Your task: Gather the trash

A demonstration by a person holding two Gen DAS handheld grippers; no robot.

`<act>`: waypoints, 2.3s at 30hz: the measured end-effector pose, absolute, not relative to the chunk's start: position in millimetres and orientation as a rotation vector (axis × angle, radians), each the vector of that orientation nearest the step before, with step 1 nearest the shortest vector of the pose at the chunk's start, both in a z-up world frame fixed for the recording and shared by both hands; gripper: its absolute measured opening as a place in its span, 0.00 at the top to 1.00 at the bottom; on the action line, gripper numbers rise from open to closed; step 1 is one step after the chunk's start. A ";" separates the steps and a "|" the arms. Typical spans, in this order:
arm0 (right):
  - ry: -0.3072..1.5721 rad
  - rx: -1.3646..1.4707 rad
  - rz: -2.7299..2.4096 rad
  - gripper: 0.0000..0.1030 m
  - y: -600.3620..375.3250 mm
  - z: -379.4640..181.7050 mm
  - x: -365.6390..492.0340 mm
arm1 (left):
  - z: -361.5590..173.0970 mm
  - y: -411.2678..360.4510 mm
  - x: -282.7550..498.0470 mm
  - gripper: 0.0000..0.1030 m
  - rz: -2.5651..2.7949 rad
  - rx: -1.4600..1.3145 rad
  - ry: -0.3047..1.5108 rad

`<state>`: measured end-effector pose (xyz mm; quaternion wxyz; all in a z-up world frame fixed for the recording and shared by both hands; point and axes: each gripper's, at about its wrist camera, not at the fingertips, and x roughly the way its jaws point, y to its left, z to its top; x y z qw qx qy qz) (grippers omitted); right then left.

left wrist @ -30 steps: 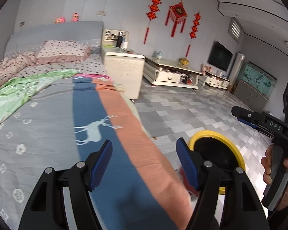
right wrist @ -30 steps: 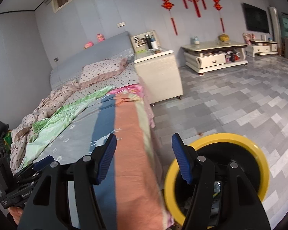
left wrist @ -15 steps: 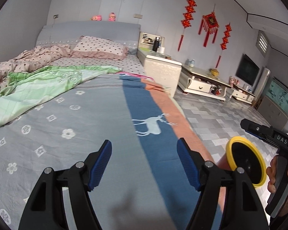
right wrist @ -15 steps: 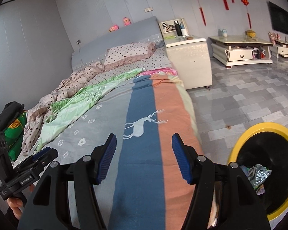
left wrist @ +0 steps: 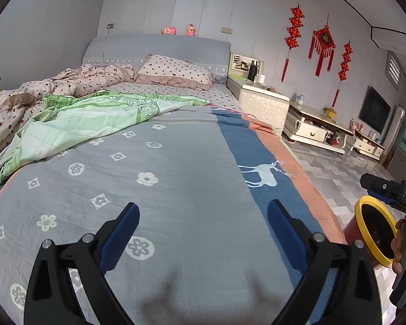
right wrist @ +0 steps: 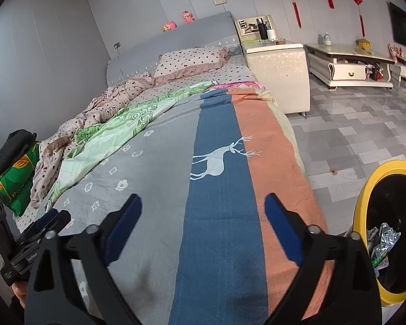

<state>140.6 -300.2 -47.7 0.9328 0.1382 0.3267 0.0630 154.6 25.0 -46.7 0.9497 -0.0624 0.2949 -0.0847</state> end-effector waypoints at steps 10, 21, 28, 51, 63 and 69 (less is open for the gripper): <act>0.660 0.238 0.112 0.08 -286.5 -61.0 138.5 | -59.4 37.0 145.7 0.08 -0.126 -0.151 0.578; 0.526 0.194 0.033 0.08 -283.3 -40.9 102.1 | -31.0 33.1 114.4 0.08 -0.119 -0.144 0.487; 0.466 0.193 -0.025 0.08 -289.2 -26.1 79.3 | -12.5 21.2 87.8 0.08 -0.142 -0.118 0.426; 0.364 0.127 -0.095 0.08 -271.9 -10.4 28.4 | 13.7 2.9 45.4 0.08 -0.208 -0.133 0.351; 0.398 0.139 -0.104 0.08 -270.7 -20.6 34.0 | 14.6 3.1 45.0 0.08 -0.211 -0.138 0.351; 0.410 0.145 -0.107 0.08 -272.2 -23.9 36.9 | 14.3 1.4 46.5 0.08 -0.215 -0.138 0.355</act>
